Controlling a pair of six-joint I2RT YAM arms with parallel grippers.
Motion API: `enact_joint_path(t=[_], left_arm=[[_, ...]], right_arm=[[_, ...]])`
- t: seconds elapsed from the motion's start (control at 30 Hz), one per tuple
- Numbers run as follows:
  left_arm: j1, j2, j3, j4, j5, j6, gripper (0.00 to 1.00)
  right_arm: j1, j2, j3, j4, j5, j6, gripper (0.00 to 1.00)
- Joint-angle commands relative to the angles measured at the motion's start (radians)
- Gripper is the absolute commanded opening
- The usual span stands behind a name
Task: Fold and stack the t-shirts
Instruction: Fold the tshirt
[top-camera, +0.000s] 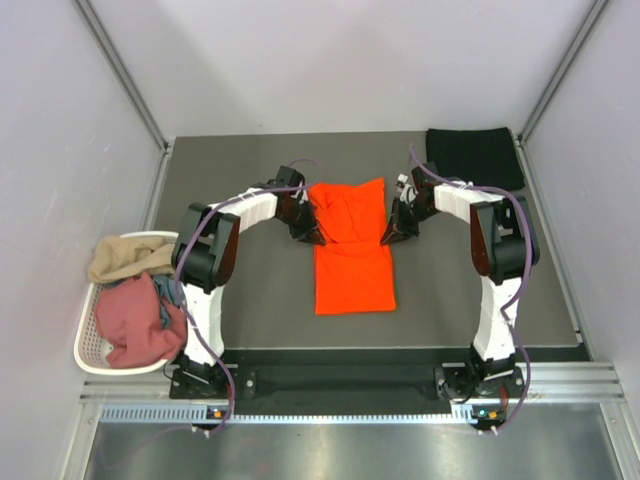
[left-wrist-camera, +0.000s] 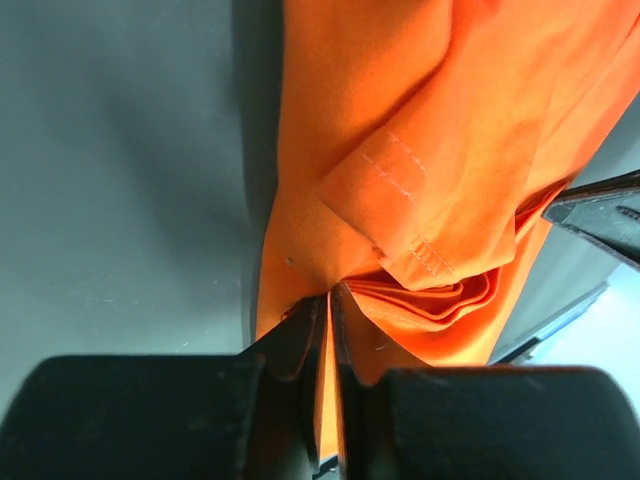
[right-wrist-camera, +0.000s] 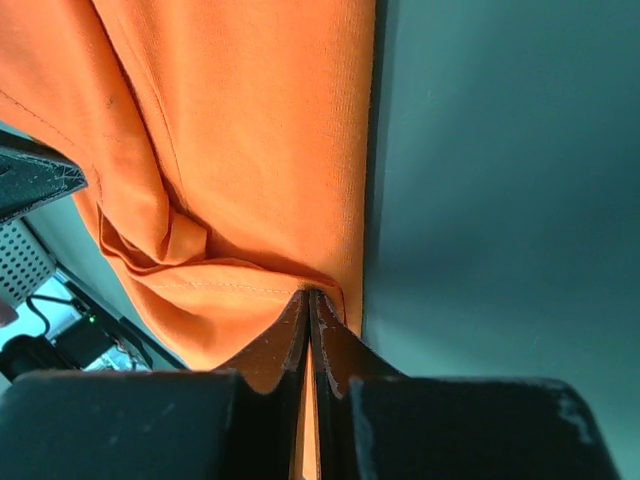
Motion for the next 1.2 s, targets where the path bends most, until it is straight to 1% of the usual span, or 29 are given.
enact_joint_path(t=[0.0,0.07,0.1,0.13,0.2,0.23,0.3,0.33,0.37,0.4,0.53,0.6,0.7,0.73,0.77,0.93,1.03,1.17], left_arm=[[-0.004,-0.038,0.032,-0.071,-0.09,0.075,0.14],[-0.015,-0.07,0.042,-0.119,-0.133,0.093,0.19],[-0.018,-0.111,0.042,-0.133,-0.148,0.11,0.24],[-0.019,-0.136,0.032,-0.149,-0.165,0.119,0.27],[-0.019,-0.211,0.013,-0.181,-0.204,0.142,0.34],[-0.019,-0.239,-0.01,-0.192,-0.231,0.148,0.4],[-0.021,-0.315,-0.04,-0.215,-0.25,0.164,0.46],[-0.021,-0.34,-0.075,-0.219,-0.257,0.168,0.51],[-0.021,-0.38,-0.097,-0.221,-0.264,0.176,0.53],[-0.021,-0.397,-0.138,-0.209,-0.258,0.182,0.54],[-0.022,-0.439,-0.223,-0.168,-0.167,0.188,0.56],[-0.035,-0.471,-0.276,-0.149,-0.146,0.187,0.56],[-0.058,-0.511,-0.335,-0.132,-0.121,0.178,0.57],[-0.064,-0.518,-0.35,-0.129,-0.122,0.174,0.57],[-0.07,-0.532,-0.364,-0.109,-0.121,0.165,0.57],[-0.075,-0.541,-0.444,0.004,-0.081,0.141,0.58],[-0.081,-0.508,-0.448,-0.008,-0.061,0.122,0.56],[-0.108,-0.524,-0.507,0.034,-0.032,0.072,0.57]], right_arm=[[-0.022,0.0,0.001,0.019,0.126,-0.055,0.01],[-0.022,-0.027,0.007,-0.005,0.149,-0.067,0.04],[-0.021,-0.037,0.021,-0.022,0.16,-0.073,0.05],[-0.022,-0.044,0.03,-0.039,0.17,-0.079,0.11],[-0.022,-0.077,0.056,-0.091,0.207,-0.099,0.14],[-0.022,-0.107,0.062,-0.105,0.216,-0.102,0.21],[-0.022,-0.141,0.064,-0.134,0.244,-0.111,0.31],[-0.022,-0.173,0.062,-0.141,0.247,-0.113,0.4],[-0.022,-0.187,0.053,-0.145,0.246,-0.117,0.44],[-0.022,-0.198,0.047,-0.153,0.244,-0.118,0.51],[-0.022,-0.245,-0.005,-0.147,0.175,-0.116,0.59],[-0.018,-0.274,-0.071,-0.135,0.12,-0.101,0.62],[-0.003,-0.345,-0.178,-0.112,0.079,-0.098,0.69],[-0.001,-0.377,-0.203,-0.104,0.078,-0.102,0.73],[0.001,-0.389,-0.25,-0.087,0.085,-0.108,0.74],[0.002,-0.422,-0.338,-0.046,0.082,-0.115,0.74],[0.001,-0.437,-0.393,-0.029,0.042,-0.098,0.72],[0.007,-0.485,-0.523,0.028,-0.019,-0.049,0.72]])
